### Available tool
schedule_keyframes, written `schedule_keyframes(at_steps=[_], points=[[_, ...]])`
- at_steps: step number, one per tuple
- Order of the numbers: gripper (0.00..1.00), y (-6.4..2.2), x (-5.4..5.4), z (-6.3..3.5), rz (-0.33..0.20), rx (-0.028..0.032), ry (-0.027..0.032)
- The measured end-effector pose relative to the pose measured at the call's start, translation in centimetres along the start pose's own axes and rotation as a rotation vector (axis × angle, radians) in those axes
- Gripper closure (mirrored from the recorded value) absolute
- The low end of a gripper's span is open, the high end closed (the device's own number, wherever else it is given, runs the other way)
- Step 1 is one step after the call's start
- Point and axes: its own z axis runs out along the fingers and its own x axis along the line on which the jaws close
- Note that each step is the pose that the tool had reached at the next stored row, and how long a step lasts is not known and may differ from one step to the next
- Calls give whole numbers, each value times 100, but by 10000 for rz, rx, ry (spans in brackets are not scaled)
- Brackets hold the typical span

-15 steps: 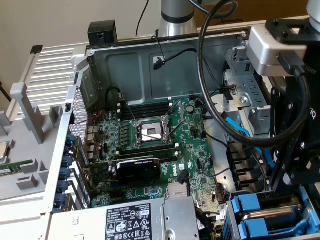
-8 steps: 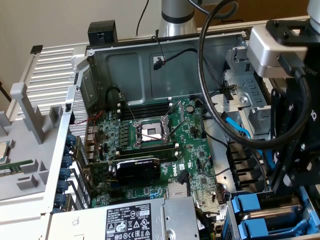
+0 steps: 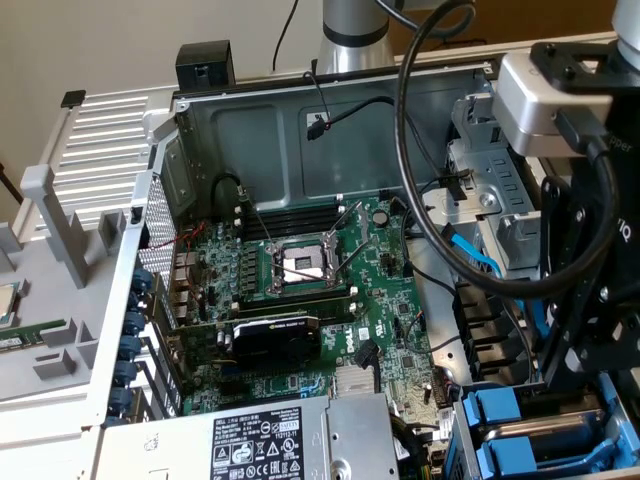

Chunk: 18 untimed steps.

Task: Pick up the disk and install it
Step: 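Insert the first disk wire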

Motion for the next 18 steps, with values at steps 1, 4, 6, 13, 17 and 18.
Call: schedule_keyframes(at_steps=[1,4,6,13,17,18], points=[[83,0,0,-1,8,-1,0],[83,1,-2,-1,54,-6,-4],[83,-2,-2,2,59,-7,-4],[83,-4,-5,26,62,-7,-6],[83,-5,-12,28,62,-7,-9],[83,-5,-12,28,62,-7,-9]])
